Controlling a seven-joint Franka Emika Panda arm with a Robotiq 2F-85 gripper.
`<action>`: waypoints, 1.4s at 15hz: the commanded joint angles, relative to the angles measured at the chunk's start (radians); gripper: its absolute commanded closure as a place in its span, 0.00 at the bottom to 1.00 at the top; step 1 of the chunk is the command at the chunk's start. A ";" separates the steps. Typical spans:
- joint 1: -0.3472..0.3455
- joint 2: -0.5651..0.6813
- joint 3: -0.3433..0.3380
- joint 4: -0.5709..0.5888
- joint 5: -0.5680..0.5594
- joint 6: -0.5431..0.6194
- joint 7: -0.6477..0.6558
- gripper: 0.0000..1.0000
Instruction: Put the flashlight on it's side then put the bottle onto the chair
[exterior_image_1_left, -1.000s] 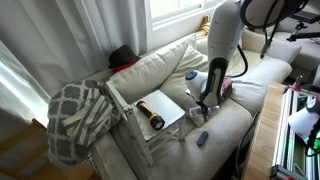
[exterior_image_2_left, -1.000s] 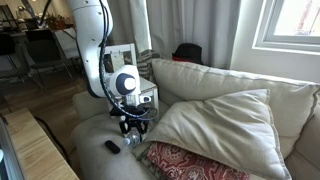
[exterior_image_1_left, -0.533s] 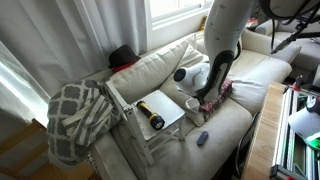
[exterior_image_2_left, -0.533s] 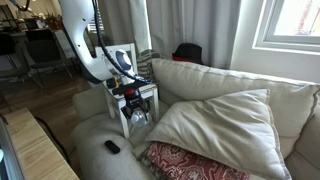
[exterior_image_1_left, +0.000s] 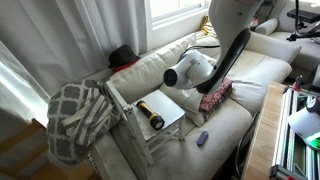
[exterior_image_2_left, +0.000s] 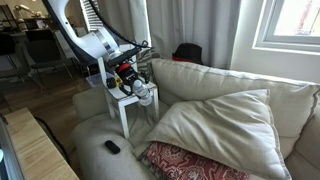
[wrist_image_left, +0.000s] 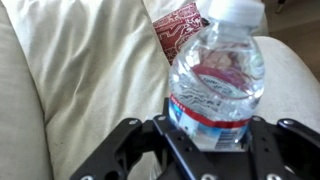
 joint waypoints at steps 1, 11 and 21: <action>-0.112 -0.023 0.114 0.008 -0.078 -0.057 0.037 0.51; -0.128 -0.083 0.330 -0.009 -0.385 -0.314 -0.043 0.76; -0.133 -0.034 0.454 0.018 -0.572 -0.348 -0.161 0.76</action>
